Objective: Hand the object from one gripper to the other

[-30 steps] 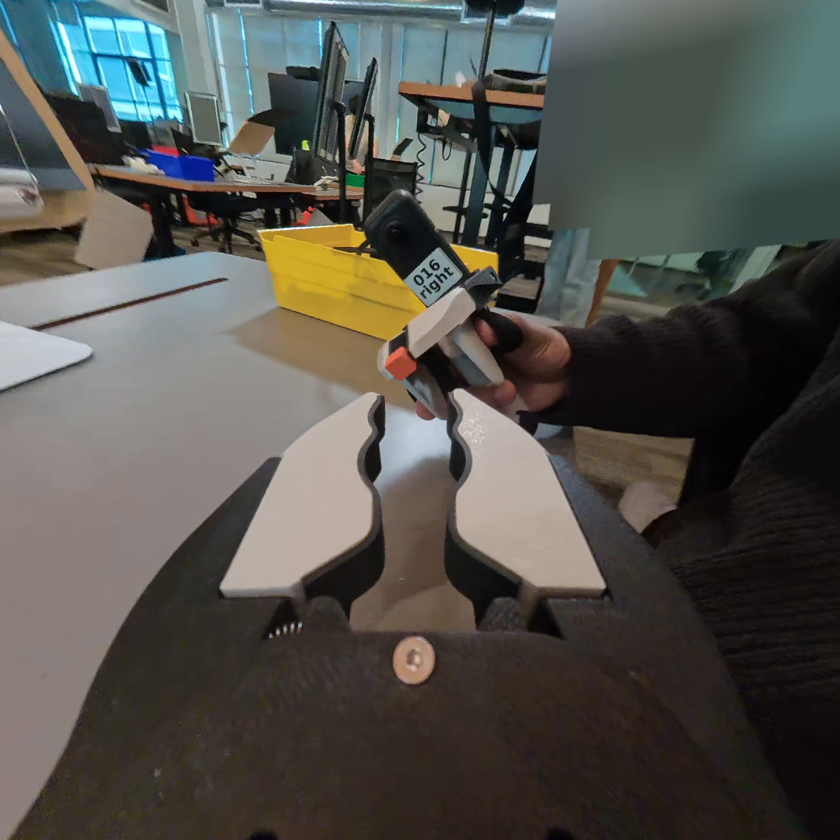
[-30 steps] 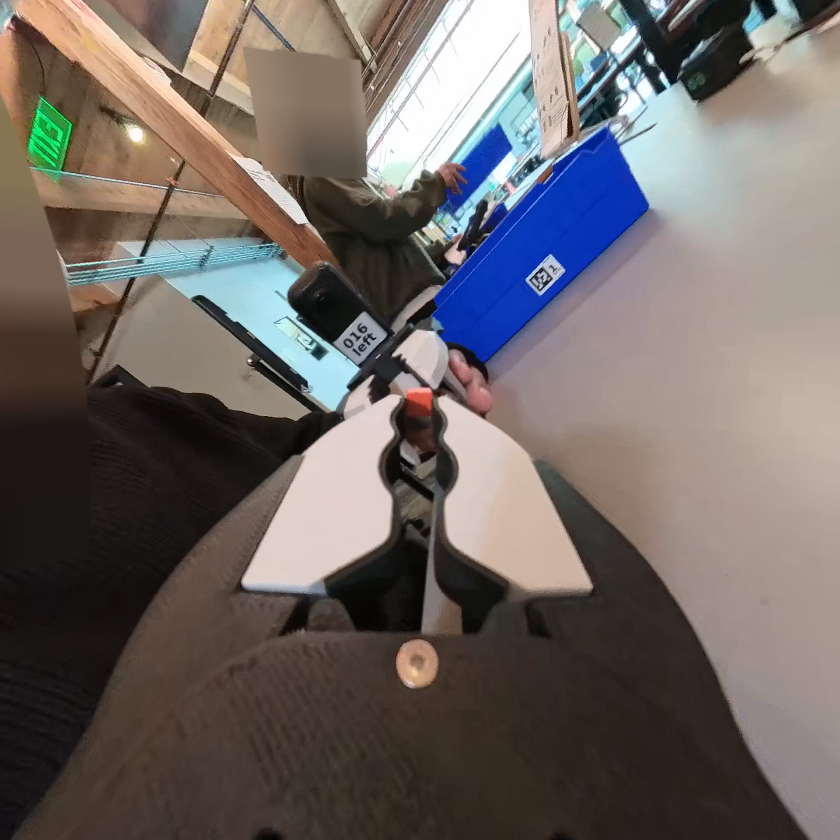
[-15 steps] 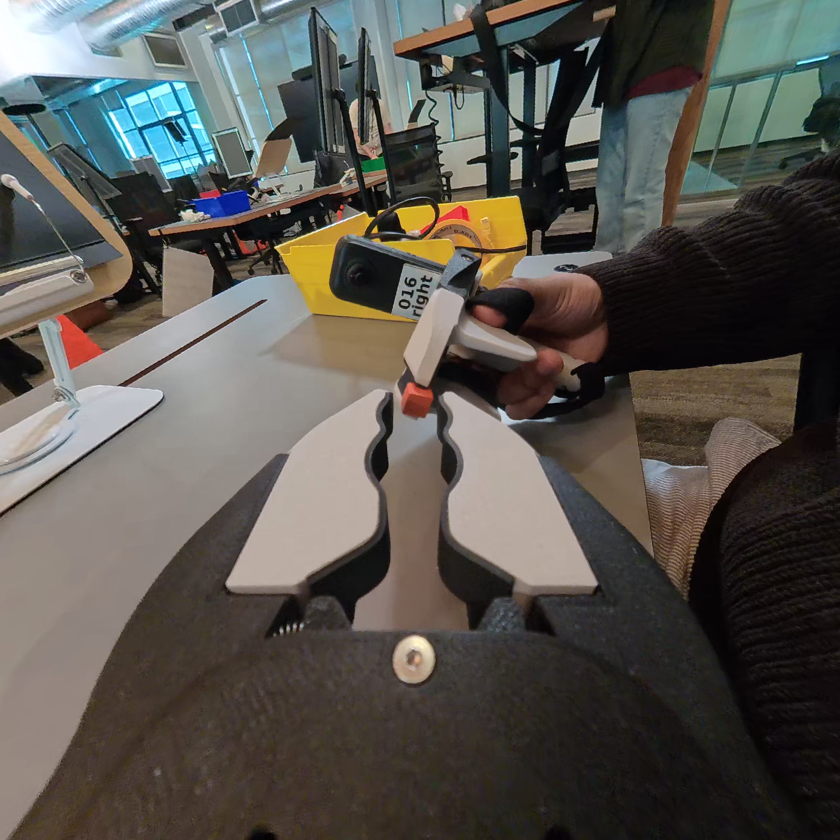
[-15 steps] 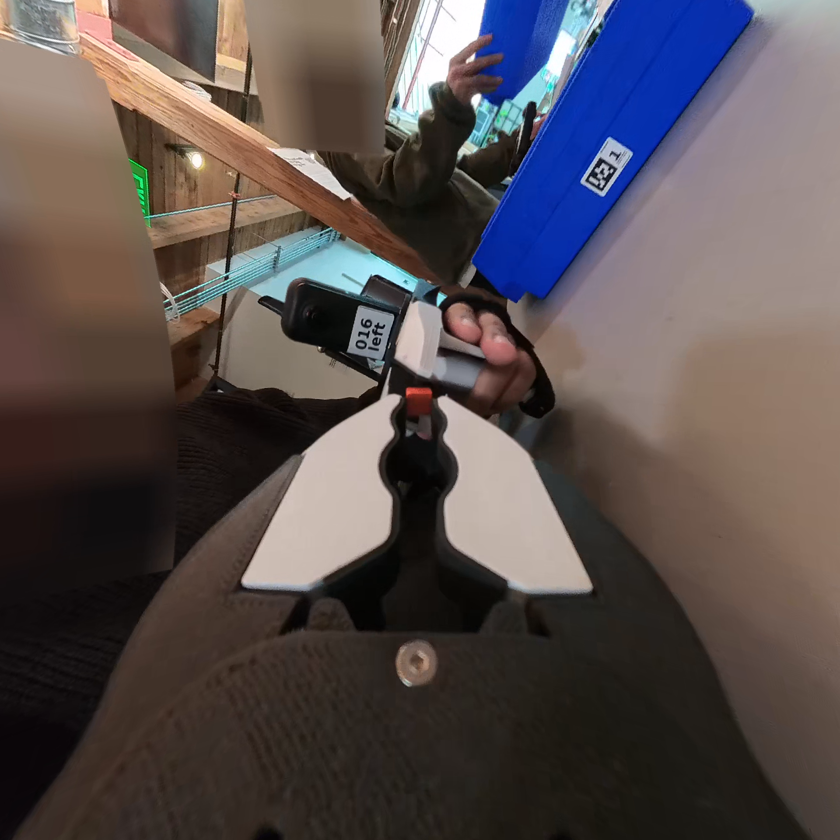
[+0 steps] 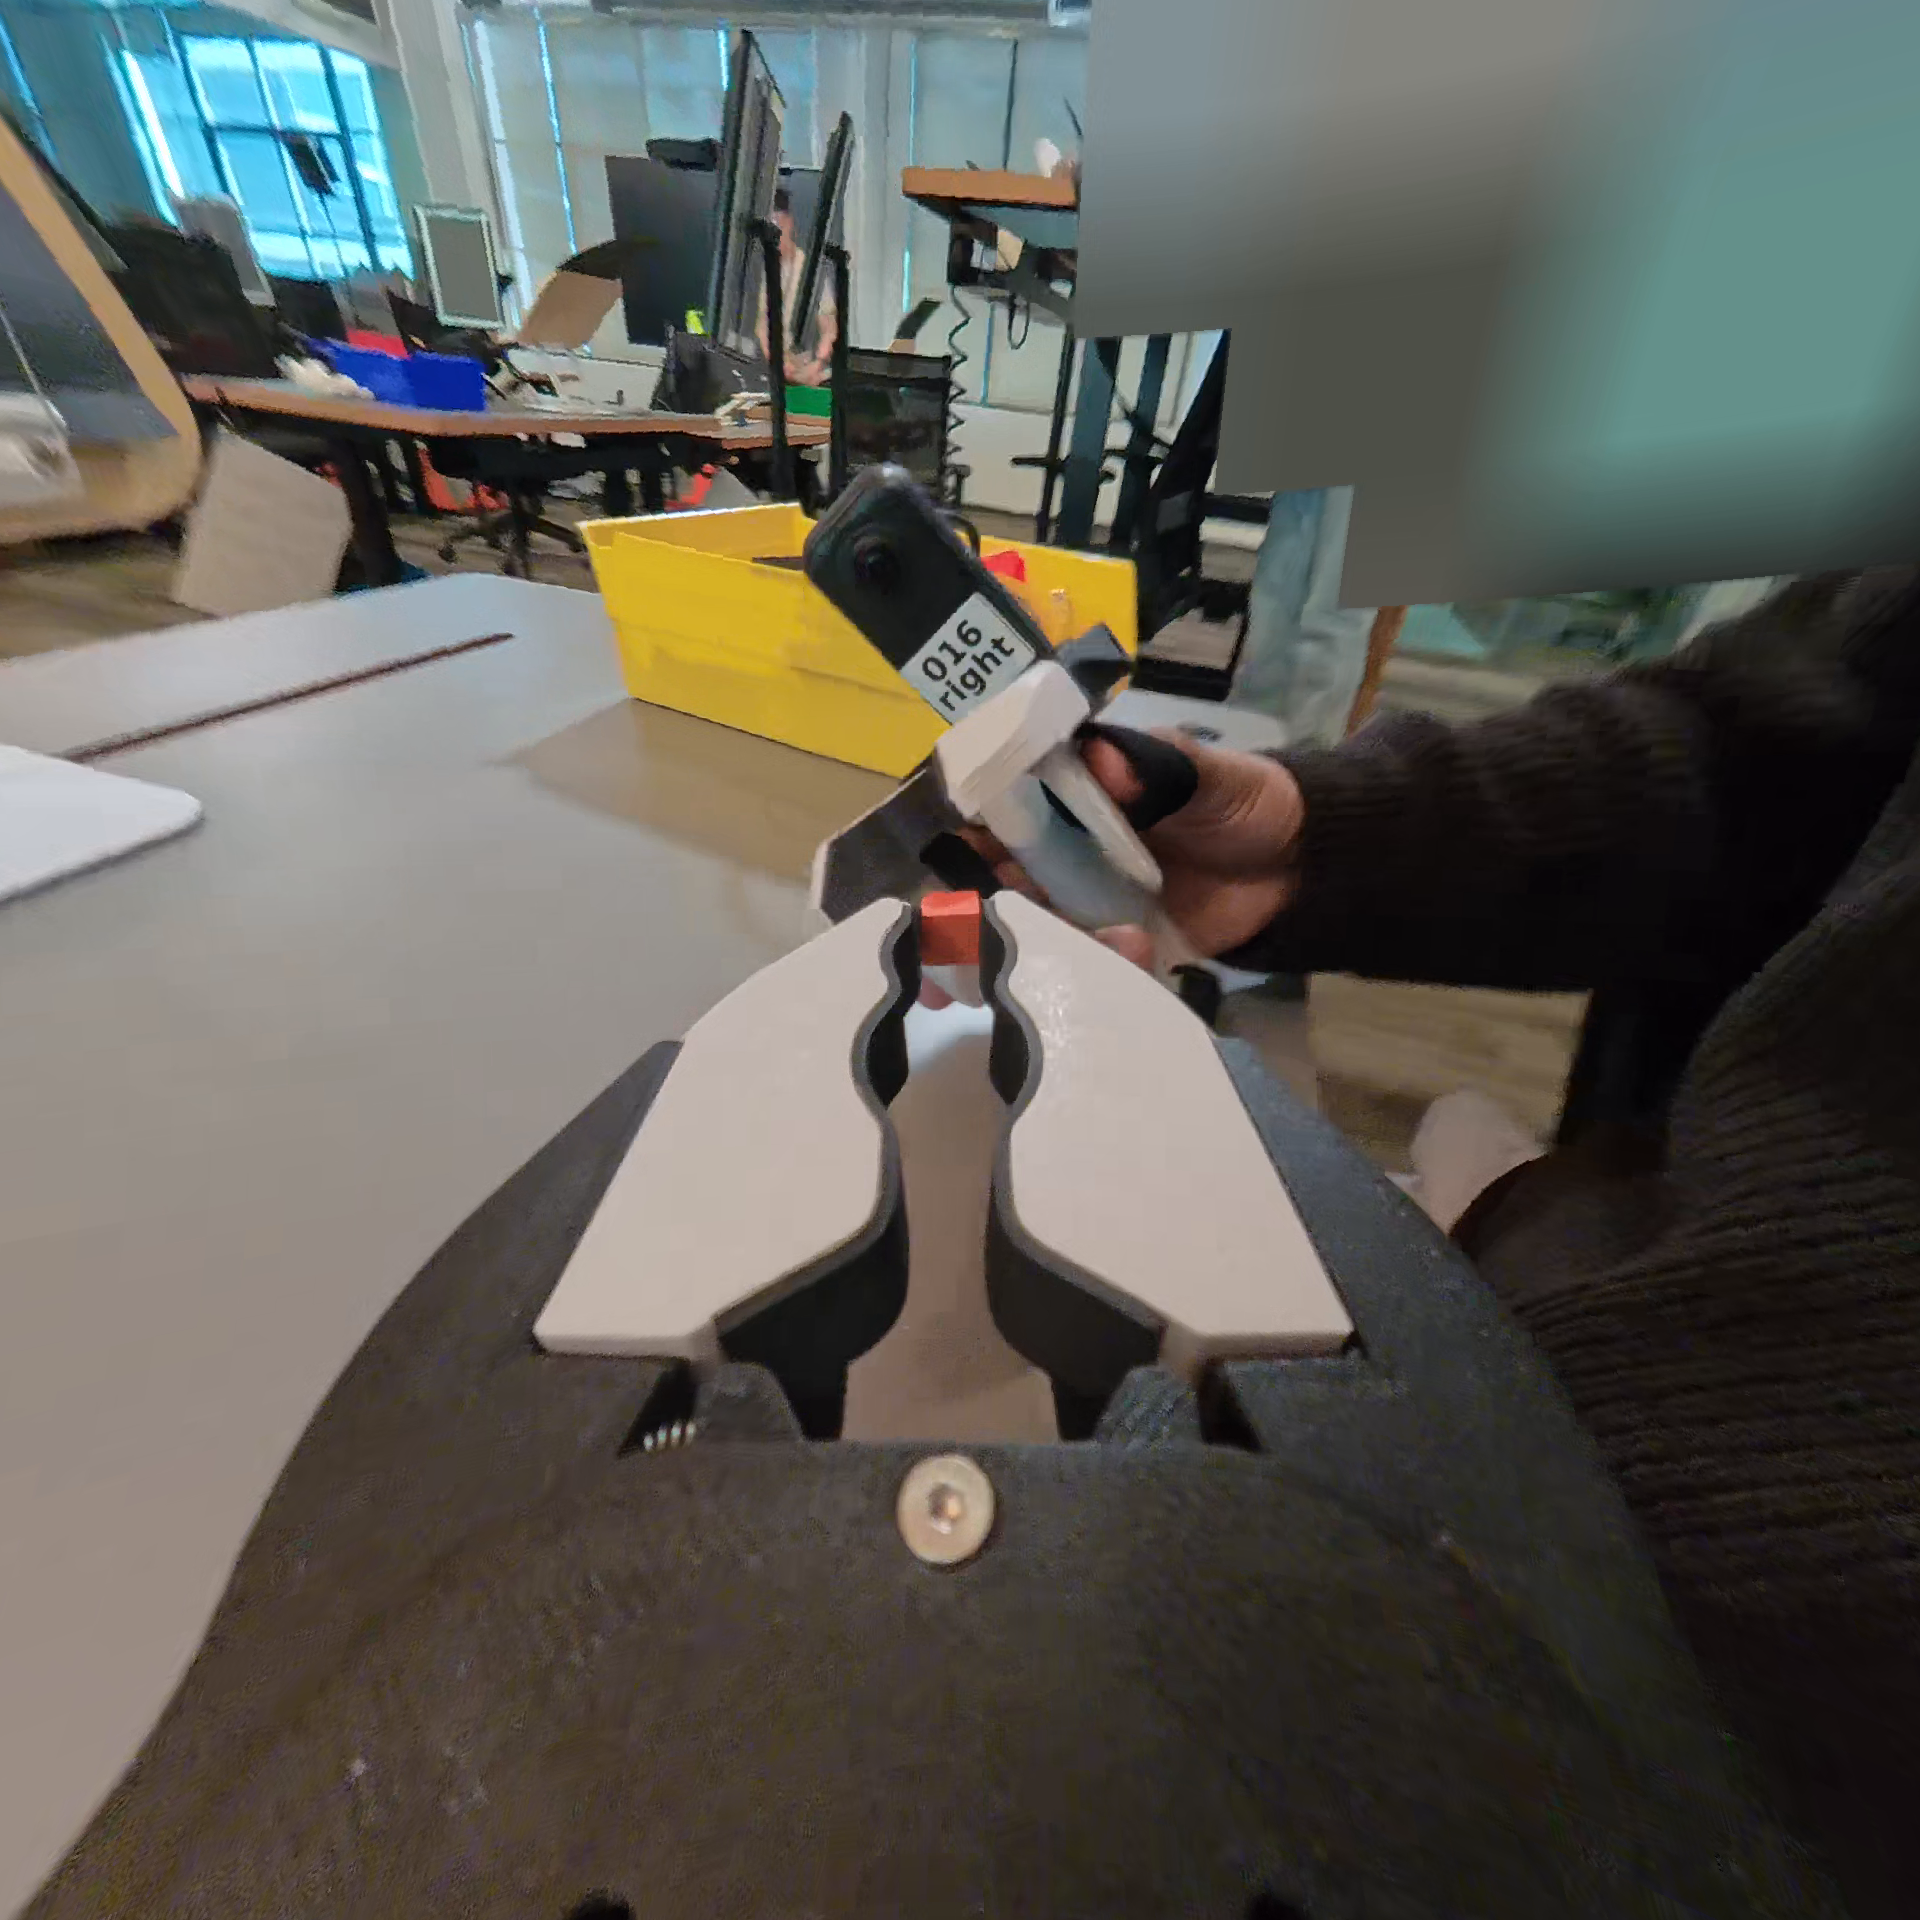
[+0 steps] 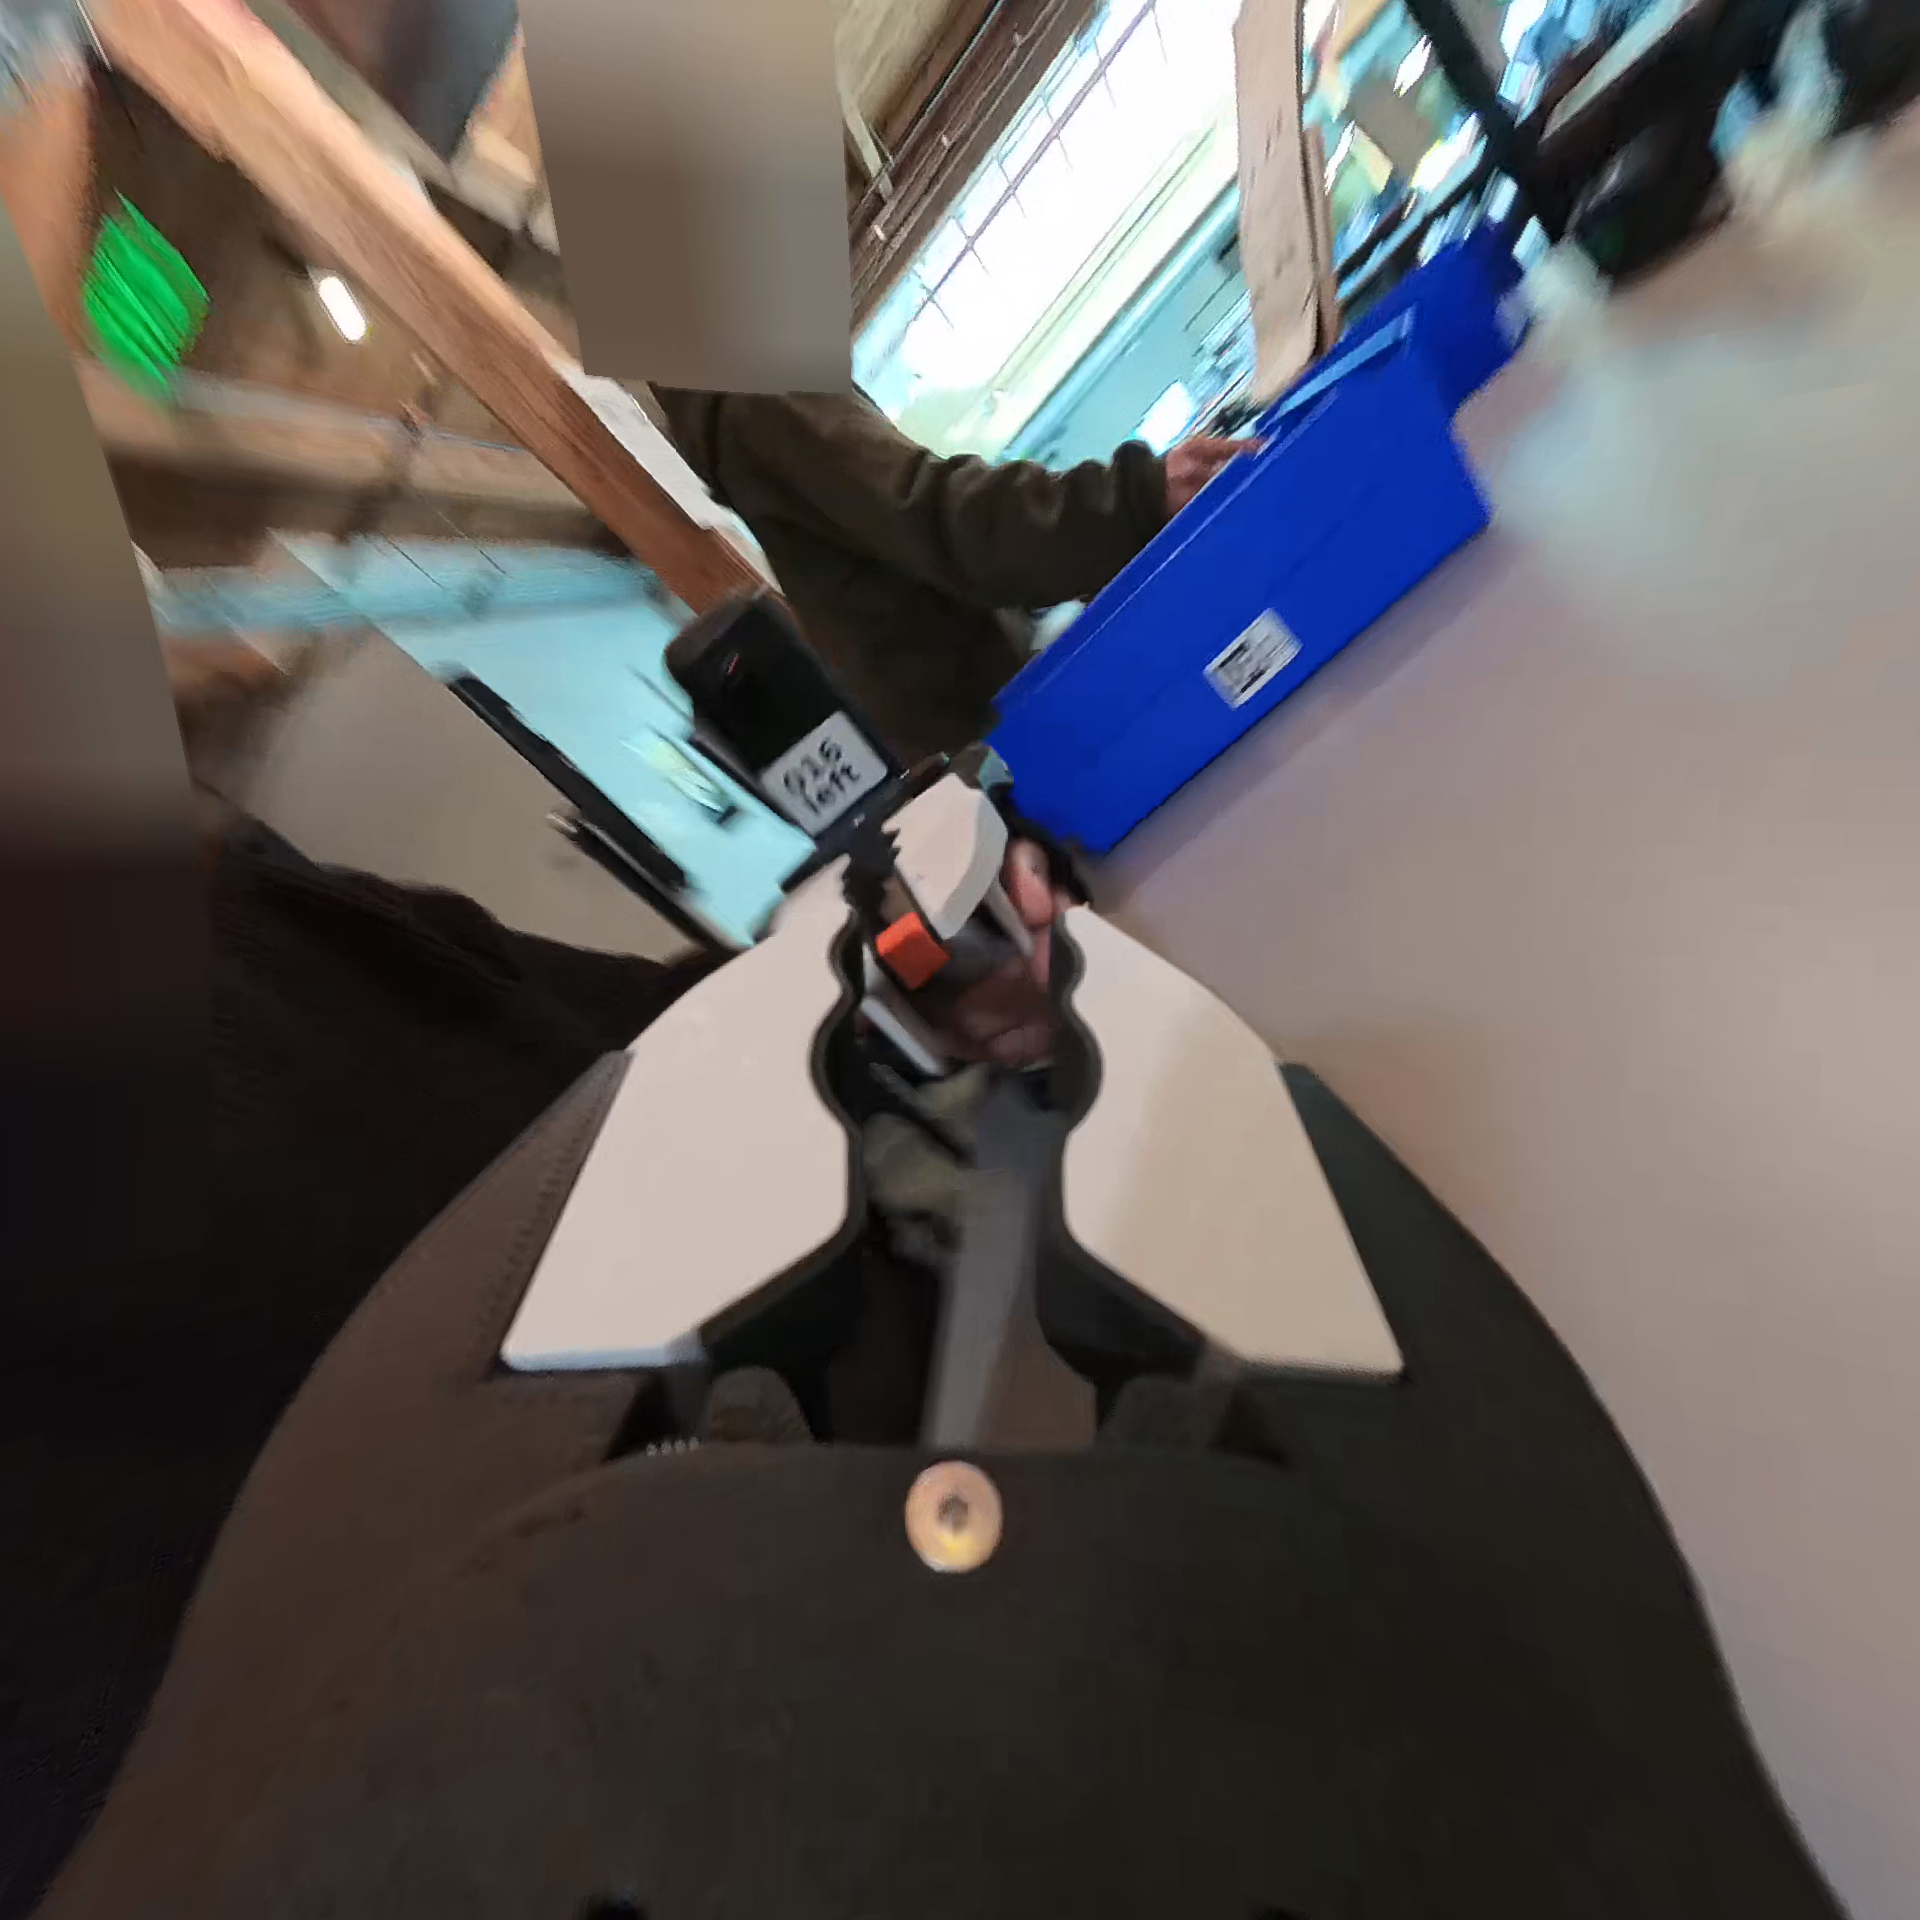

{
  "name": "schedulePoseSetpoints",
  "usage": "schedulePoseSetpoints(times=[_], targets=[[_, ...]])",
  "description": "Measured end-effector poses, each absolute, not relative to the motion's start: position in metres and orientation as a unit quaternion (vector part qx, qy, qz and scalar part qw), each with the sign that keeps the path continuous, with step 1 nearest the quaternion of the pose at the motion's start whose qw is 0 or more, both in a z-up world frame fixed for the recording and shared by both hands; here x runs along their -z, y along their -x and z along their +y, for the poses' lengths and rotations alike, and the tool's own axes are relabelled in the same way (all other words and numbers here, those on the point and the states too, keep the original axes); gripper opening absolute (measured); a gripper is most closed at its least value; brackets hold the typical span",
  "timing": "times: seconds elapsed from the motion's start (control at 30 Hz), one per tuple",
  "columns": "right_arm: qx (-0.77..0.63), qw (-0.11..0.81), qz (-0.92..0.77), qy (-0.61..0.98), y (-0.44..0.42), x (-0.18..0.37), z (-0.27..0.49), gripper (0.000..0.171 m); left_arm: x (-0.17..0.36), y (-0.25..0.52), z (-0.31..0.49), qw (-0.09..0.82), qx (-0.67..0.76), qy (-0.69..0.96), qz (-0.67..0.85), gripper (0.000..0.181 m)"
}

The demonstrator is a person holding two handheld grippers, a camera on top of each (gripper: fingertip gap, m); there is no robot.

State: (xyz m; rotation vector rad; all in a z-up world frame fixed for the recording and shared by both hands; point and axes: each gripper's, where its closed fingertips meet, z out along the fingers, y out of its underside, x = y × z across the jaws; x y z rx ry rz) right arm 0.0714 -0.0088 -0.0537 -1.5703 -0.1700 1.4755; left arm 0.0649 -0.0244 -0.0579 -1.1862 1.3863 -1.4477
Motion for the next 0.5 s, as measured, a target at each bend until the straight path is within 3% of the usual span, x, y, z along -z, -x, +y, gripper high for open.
schedulePoseSetpoints(times=[0.23, 0.5], targets=[[-0.376, 0.625, -0.261, 0.632, -0.068, 0.048, -0.013, 0.034, 0.045, -0.061, -0.008, 0.21, 0.74, 0.522, 0.369, 0.01], [-0.259, 0.641, -0.354, 0.629, -0.06, 0.059, -0.016, 0.029, 0.056, -0.064, -0.02, 0.018, 0.793, 0.539, 0.282, 0.01]])
